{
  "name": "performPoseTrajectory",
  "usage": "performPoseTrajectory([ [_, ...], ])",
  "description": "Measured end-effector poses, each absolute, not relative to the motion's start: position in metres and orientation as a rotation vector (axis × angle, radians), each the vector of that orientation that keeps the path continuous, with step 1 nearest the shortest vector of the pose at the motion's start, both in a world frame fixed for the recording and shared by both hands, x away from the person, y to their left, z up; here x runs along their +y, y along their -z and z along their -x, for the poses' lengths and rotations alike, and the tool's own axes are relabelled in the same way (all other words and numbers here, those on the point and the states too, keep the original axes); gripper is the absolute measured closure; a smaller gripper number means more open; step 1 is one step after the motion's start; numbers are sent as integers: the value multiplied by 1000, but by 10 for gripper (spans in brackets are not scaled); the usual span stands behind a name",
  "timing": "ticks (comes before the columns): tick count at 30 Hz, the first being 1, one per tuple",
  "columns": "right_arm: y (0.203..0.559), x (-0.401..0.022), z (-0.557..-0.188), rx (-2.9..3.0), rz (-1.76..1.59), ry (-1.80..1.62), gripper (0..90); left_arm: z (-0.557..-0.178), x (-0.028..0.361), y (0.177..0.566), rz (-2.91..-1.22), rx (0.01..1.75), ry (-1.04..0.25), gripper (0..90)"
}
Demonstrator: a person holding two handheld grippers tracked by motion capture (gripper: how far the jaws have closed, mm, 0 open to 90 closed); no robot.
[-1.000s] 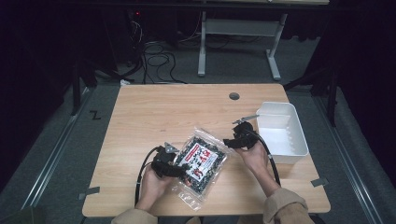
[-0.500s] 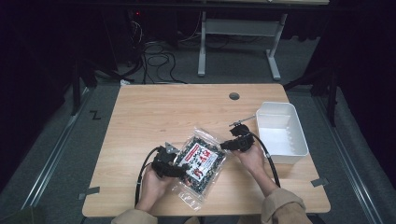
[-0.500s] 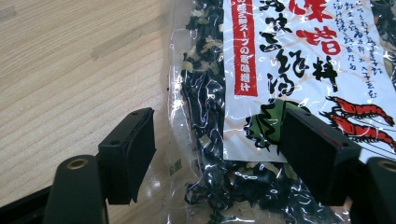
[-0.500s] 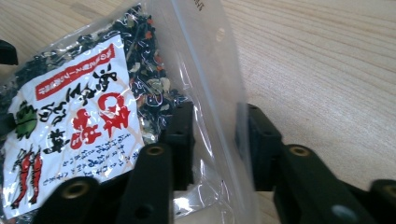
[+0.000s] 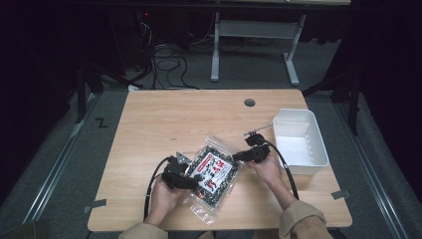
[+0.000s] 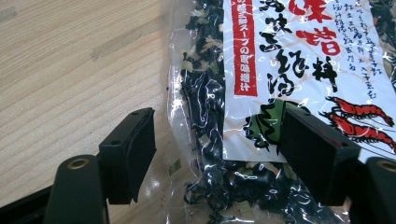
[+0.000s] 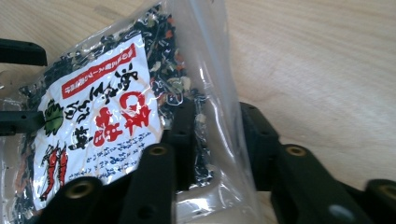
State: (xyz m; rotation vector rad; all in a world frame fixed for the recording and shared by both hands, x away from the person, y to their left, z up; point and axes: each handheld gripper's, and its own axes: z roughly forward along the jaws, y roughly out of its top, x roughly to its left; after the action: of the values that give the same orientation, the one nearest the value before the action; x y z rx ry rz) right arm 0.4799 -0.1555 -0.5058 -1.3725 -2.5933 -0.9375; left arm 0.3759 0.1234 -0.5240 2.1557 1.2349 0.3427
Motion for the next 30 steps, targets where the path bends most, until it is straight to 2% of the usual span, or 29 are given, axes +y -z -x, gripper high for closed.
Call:
performPoseTrajectory([
  [3,511,-154,-482,-2557,1397,897,619,-375,123,524,-2158,1233,-349,279],
  [6,513,-158,-485,-2485,1417,911,665,-375,123,524,-2156,1233,-348,281],
  [10,505,-156,-481,-2599,1377,926,797,-375,123,524,-2156,1232,-351,280],
  [14,500,-157,-476,-2651,1329,972,833,-374,123,524,-2154,1225,-362,291],
  [22,472,-159,-463,-2696,1245,1134,882,-372,125,521,-2123,1223,-367,292],
  [30,447,-159,-457,-2743,1183,1200,889,-371,126,519,-2106,1219,-363,290],
])
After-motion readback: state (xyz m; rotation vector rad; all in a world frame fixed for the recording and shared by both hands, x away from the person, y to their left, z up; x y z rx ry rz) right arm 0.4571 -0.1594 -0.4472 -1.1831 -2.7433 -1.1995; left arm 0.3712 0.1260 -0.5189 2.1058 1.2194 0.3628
